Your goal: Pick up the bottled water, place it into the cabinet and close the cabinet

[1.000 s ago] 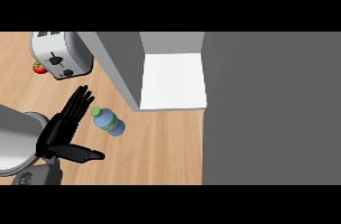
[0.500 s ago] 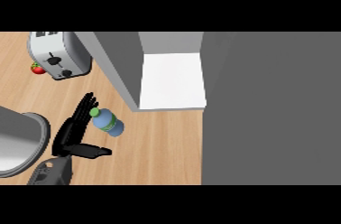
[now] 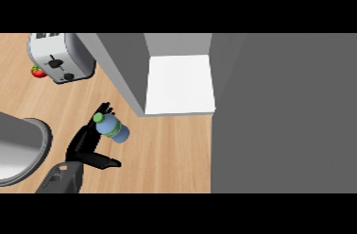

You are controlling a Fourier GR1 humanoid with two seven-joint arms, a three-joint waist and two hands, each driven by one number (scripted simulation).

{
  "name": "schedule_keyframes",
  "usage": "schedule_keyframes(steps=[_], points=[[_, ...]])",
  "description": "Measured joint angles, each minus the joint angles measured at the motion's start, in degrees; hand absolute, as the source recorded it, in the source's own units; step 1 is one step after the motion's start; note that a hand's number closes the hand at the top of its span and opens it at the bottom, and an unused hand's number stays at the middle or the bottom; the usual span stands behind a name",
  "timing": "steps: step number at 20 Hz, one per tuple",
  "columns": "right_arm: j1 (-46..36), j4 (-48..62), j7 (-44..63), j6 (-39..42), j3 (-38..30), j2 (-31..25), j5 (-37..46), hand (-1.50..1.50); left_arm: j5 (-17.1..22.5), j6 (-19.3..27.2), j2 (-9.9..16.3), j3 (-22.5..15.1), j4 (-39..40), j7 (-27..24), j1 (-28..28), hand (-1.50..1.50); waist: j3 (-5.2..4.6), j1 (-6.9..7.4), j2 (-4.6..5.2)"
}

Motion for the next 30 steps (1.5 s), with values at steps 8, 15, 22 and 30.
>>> schedule_keyframes(steps=[8, 15, 22, 30], points=[[0.95, 0.37, -1.44, 0.92, -1.33, -0.34, 0.03, -1.50, 1.06, 1.26, -1.77, 1.79, 8.77, -3.45, -4.53, 1.50, 0.01, 0.19, 0.05], [1.83, 0.40, -2.50, 1.54, -0.56, -0.22, 0.20, -1.50, 2.99, -0.16, -2.63, 3.72, 13.73, -4.68, -7.15, 1.50, -0.04, -0.10, 0.19], [2.26, 0.23, -2.37, 0.80, 0.36, 0.18, 0.55, -1.50, 4.33, 2.65, -4.56, 4.93, 13.49, -8.60, -5.85, 1.50, 0.11, 0.54, -0.15], [3.17, 0.08, -2.48, 0.87, -1.22, -0.33, 0.54, -1.50, 9.48, 9.41, -8.82, 4.87, 7.61, -14.42, -0.52, 1.50, 0.43, 1.51, -0.82]])
